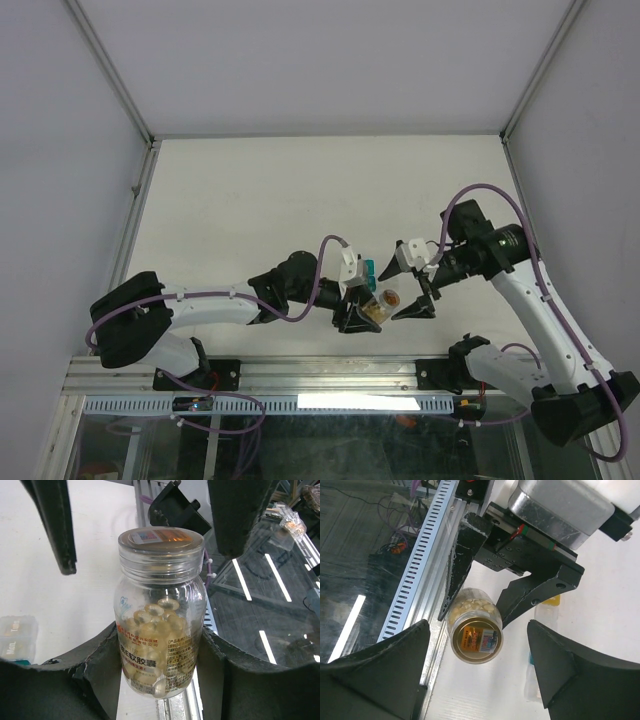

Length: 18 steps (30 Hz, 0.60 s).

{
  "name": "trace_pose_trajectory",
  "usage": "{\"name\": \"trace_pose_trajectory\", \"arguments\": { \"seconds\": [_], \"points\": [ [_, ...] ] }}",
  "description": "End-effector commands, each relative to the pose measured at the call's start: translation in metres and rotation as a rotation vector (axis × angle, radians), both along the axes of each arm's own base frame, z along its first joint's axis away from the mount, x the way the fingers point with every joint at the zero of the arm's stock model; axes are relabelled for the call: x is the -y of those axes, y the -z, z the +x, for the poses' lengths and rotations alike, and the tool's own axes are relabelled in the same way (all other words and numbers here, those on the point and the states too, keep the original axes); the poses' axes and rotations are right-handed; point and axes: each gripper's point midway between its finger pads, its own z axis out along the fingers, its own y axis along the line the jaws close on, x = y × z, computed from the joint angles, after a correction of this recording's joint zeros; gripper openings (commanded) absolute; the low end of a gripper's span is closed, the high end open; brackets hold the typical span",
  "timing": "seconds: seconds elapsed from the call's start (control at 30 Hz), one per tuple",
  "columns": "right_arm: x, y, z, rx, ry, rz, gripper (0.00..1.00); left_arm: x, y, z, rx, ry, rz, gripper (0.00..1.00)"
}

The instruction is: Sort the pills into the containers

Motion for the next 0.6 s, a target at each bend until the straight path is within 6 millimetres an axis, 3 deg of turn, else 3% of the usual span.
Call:
{"name": "trace_pose_trajectory", "arguments": {
  "seconds": [0.0,0.27,0.57],
  "points": [
    [-0.007,-0.006,0.002,0.010,0.021,0.019,0.78,0.001,-0.038,-0.002,0.054,0.048,-0.108,0.00],
    [-0.006,0.002,-0.002,-0.030,0.037,-0.021,0.59,0.002,-0.043,-0.002,0.053,0.050,-0.126,0.00],
    [-0.005,0.004,0.000,-0.046,0.066,-0.040,0.52,0.000,-0.048,-0.002,0.059,0.042,-0.142,0.00]
  ]
}}
